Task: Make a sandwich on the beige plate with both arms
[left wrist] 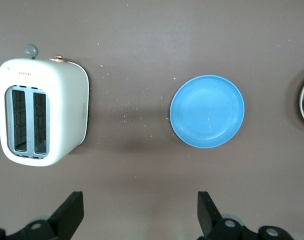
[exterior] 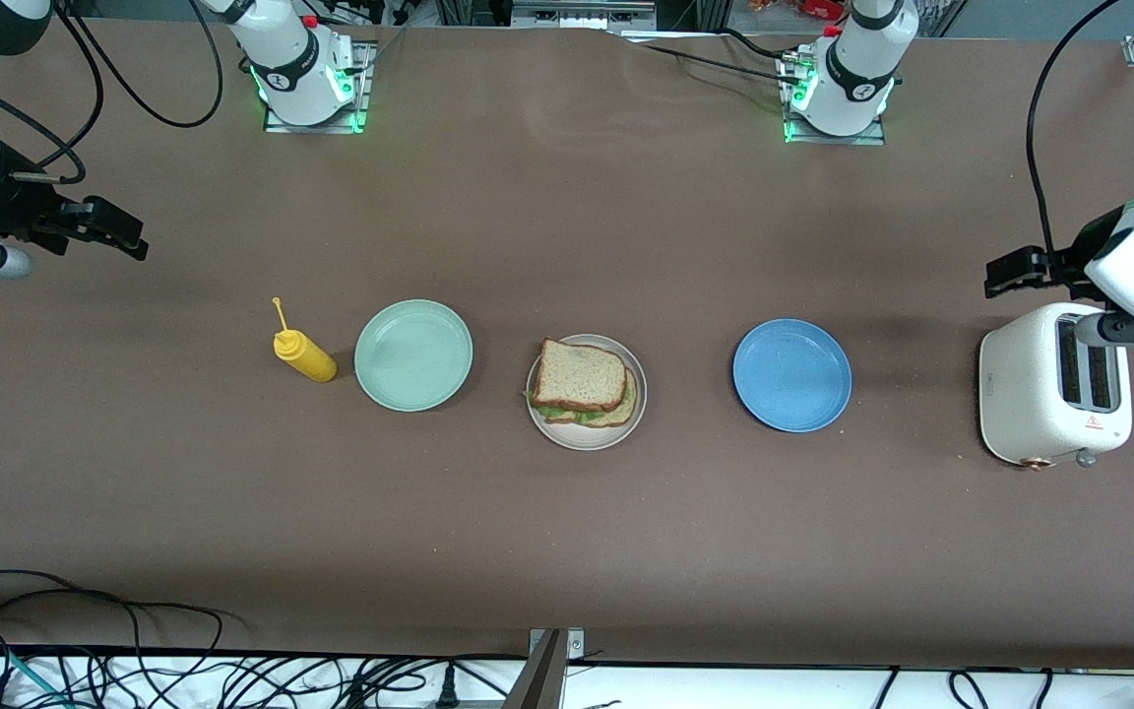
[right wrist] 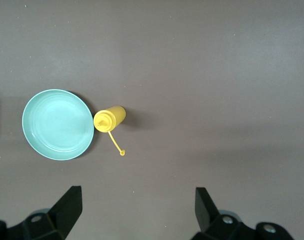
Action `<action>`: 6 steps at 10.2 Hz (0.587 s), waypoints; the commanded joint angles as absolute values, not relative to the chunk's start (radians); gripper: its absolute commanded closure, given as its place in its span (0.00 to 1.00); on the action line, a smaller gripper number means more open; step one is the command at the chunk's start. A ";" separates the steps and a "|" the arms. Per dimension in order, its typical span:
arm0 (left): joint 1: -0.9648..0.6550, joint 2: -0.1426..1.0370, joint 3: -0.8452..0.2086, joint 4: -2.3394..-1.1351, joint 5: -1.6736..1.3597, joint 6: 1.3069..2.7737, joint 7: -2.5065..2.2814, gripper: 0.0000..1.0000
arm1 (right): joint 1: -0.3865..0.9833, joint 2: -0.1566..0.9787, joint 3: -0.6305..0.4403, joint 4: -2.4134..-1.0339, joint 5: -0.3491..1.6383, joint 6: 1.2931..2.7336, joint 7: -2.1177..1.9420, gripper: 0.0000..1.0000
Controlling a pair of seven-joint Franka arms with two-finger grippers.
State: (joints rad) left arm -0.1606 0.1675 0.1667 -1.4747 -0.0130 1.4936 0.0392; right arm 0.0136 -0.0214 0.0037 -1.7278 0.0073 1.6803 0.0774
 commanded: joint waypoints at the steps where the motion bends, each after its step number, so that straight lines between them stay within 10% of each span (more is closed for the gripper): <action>1: -0.127 0.106 0.103 -1.523 0.011 1.502 0.063 0.00 | 0.009 -0.025 0.008 -1.717 0.021 1.672 0.086 0.00; 6: -0.114 0.057 0.087 -1.523 0.009 1.502 0.067 0.00 | 0.008 -0.021 0.006 -1.709 0.017 1.675 0.072 0.00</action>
State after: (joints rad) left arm -0.1299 0.0974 0.1037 -1.4904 -0.0130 1.4937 0.0465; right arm 0.0135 -0.0214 0.0034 -1.7258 0.0073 1.6808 0.0770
